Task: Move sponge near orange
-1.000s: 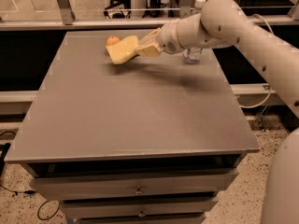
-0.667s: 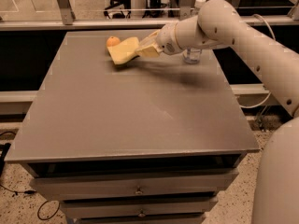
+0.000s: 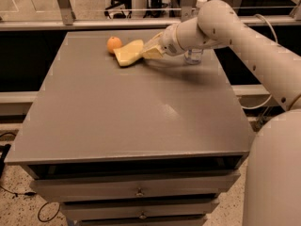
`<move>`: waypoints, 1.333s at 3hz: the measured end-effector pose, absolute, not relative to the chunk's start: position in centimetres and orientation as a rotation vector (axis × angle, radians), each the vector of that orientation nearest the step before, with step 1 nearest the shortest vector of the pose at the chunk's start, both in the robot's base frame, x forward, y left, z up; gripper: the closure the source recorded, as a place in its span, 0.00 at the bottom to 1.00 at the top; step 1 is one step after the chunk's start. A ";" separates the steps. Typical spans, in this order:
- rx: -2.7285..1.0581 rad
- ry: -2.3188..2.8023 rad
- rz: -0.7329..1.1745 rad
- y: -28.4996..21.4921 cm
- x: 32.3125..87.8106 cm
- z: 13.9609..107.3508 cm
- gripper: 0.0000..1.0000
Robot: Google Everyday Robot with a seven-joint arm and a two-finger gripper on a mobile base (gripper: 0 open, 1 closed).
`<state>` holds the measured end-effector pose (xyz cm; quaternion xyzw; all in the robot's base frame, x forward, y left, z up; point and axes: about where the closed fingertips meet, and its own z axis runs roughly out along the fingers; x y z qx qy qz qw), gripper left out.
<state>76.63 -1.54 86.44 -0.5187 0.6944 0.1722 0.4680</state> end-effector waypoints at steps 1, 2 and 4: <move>-1.281 1.715 0.412 -1.9 76.7 86.1 0.44; -1.281 1.725 0.400 -2.5 76.4 86.0 0.12; -1.275 1.721 0.403 -2.9 75.8 86.2 0.00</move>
Offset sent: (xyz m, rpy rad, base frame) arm -0.0042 -0.0218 -0.0035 -0.0360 0.0045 -0.0275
